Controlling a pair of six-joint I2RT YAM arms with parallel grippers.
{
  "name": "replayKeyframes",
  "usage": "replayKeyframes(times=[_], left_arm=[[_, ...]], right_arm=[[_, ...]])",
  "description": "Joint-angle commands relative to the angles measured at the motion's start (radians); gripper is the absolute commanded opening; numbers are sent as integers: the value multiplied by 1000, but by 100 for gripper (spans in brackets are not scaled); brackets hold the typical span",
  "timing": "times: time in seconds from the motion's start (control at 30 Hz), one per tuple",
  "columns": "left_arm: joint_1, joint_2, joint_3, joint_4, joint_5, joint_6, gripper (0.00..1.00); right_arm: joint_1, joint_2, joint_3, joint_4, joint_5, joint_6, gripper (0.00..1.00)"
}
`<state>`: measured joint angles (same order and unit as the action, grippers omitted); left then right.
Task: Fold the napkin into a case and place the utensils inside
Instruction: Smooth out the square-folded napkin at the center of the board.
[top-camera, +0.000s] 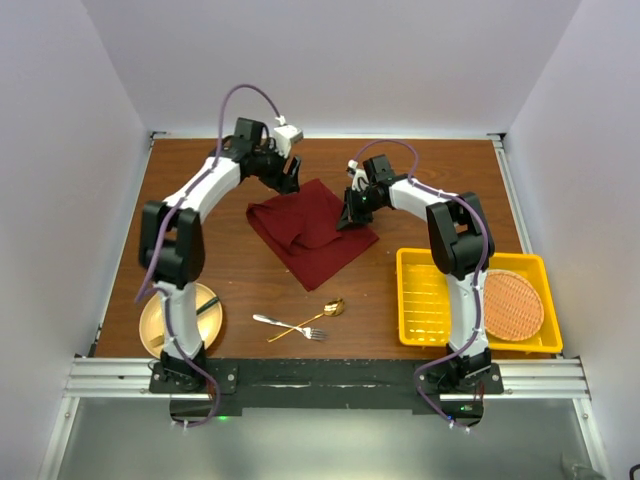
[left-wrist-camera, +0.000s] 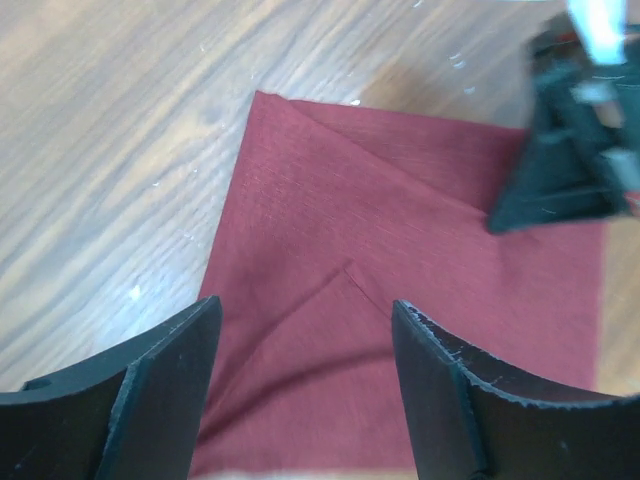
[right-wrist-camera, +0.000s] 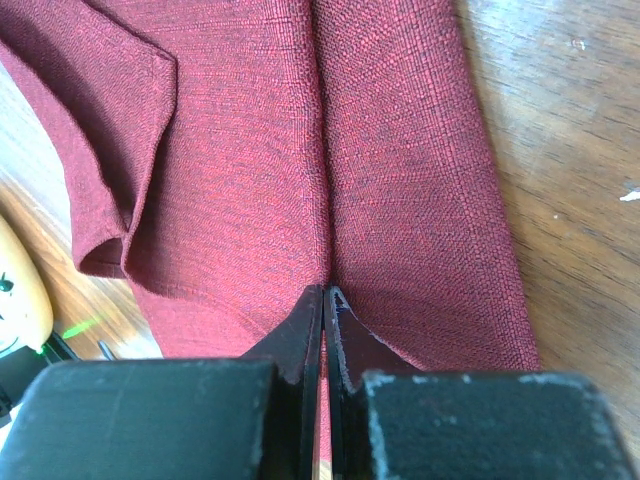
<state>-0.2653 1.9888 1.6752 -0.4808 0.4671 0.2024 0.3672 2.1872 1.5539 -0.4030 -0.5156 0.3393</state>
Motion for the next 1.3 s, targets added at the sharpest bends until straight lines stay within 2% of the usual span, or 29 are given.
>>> replayKeyframes(times=[0.0, 0.23, 0.37, 0.6, 0.63, 0.77, 0.8, 0.9, 0.97, 1.0, 1.1, 1.2, 1.27], left_arm=[[-8, 128, 118, -87, -2, 22, 70], [-17, 209, 135, -114, -45, 43, 58], [-17, 228, 127, -148, -84, 57, 56], [1, 177, 100, -295, 13, 204, 47], [6, 170, 80, -326, 25, 239, 41], [28, 124, 40, -374, 42, 316, 34], [43, 111, 28, -377, 47, 330, 26], [70, 59, -46, -354, 56, 387, 17], [83, 38, -63, -369, 61, 460, 13], [95, 33, -75, -381, 65, 526, 8], [126, 13, -110, -444, 73, 668, 2], [158, -16, -150, -490, 64, 819, 1], [201, -36, -163, -505, 83, 868, 1]], right_arm=[[1, 16, 31, -7, 23, -5, 0], [1, 16, 18, -2, 22, 1, 0], [1, 17, 20, 3, 26, 4, 0], [-1, 17, 14, 0, 48, 10, 0], [1, 17, 12, -2, 49, 13, 0], [-1, 13, 3, 4, 57, 15, 0], [-1, 11, 0, 3, 60, 15, 0], [-1, 9, -3, 1, 63, 13, 0], [1, 8, -3, 0, 68, 9, 0], [-1, 6, -3, 1, 69, 9, 0], [1, 5, -2, -2, 72, 3, 0], [-1, 5, -2, -2, 75, 0, 0], [-1, 5, -2, -2, 74, -2, 0]])
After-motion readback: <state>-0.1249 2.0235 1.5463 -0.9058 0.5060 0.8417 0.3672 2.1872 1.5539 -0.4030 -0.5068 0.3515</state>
